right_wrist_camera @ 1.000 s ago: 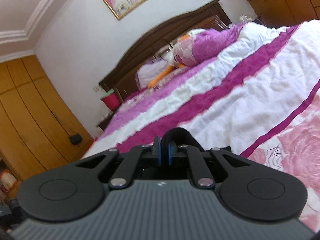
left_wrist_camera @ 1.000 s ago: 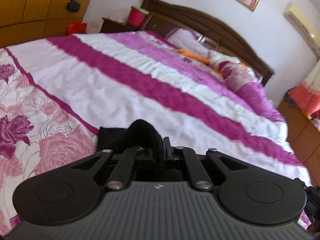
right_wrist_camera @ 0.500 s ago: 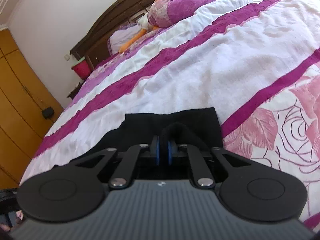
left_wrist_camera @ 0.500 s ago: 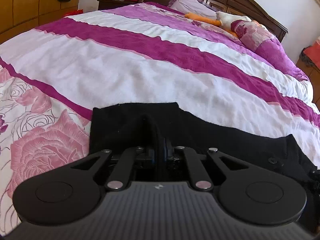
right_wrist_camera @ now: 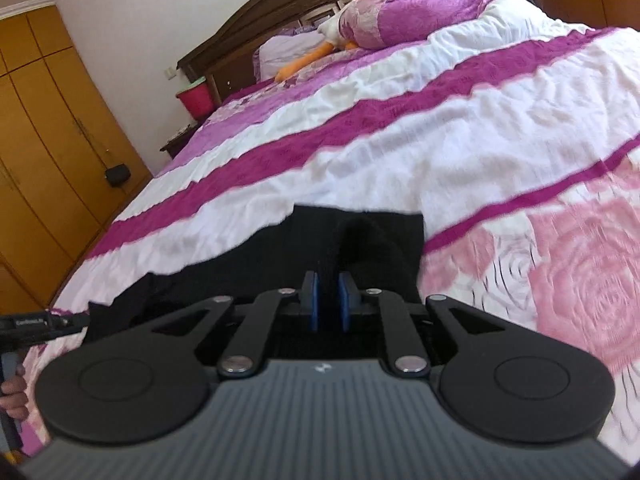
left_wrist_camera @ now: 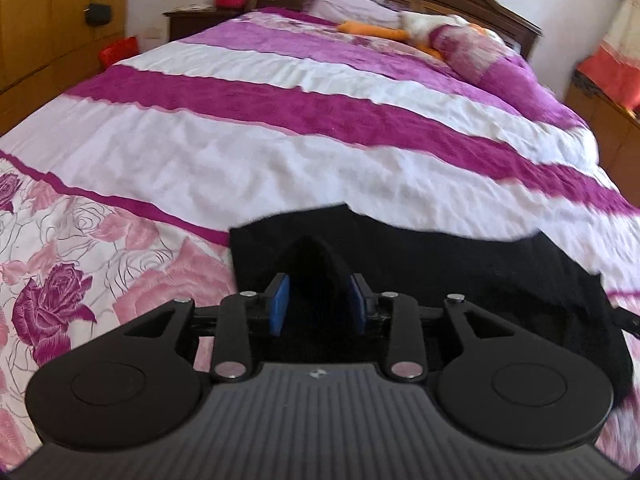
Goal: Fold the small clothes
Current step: 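Fold the held hem toward the collar with both tools, then release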
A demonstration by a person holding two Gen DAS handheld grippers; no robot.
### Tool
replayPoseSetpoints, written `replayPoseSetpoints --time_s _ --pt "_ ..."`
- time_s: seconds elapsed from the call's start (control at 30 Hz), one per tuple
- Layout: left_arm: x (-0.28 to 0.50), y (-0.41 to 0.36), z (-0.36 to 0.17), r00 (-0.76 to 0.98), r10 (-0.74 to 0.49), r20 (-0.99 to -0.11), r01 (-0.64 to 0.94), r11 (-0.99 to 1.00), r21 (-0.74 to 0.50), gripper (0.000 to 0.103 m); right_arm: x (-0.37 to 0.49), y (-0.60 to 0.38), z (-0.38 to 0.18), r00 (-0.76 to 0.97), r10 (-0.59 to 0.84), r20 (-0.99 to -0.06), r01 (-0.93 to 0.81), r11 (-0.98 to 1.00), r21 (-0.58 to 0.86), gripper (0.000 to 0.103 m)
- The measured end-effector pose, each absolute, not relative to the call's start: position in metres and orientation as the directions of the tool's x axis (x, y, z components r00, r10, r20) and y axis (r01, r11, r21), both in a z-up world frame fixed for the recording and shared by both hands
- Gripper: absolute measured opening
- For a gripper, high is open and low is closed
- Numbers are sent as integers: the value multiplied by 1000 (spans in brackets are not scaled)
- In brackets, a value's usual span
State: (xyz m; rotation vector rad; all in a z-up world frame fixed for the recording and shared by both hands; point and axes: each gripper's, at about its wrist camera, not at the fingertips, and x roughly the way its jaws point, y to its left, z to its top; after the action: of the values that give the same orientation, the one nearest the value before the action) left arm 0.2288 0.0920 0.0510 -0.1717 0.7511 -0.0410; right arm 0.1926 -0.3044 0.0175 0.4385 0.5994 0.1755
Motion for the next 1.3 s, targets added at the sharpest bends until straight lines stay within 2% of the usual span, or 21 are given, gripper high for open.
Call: replayPoseSetpoints --time_s 0.13,0.27,0.43,0.6,0.87,1.13,1.3 --pt "208 83 49 718 -181 -672 58 978 -201 43 181 -296 13 803 310 -510 -74 900 431 15" --pt "212 70 34 678 -248 -692 94 963 -254 43 189 -286 9 781 339 -525 -101 897 430 15" --pt "233 61 18 691 -225 -687 86 969 -231 43 210 -271 6 779 341 -525 -121 905 409 15" --pt "262 70 23 734 -234 -638 44 953 -299 43 239 -265 10 784 354 -510 -130 897 423 15" --pt "280 92 42 783 -177 -596 -40 943 -331 44 262 -267 23 836 305 -455 -76 887 455 15" --pt "278 97 11 744 -131 -655 -50 967 -250 45 249 -273 22 855 296 -426 -95 897 432 15" --pt "275 95 0 748 -120 -652 -22 979 -205 45 234 -272 27 862 304 -405 -116 897 427 15"
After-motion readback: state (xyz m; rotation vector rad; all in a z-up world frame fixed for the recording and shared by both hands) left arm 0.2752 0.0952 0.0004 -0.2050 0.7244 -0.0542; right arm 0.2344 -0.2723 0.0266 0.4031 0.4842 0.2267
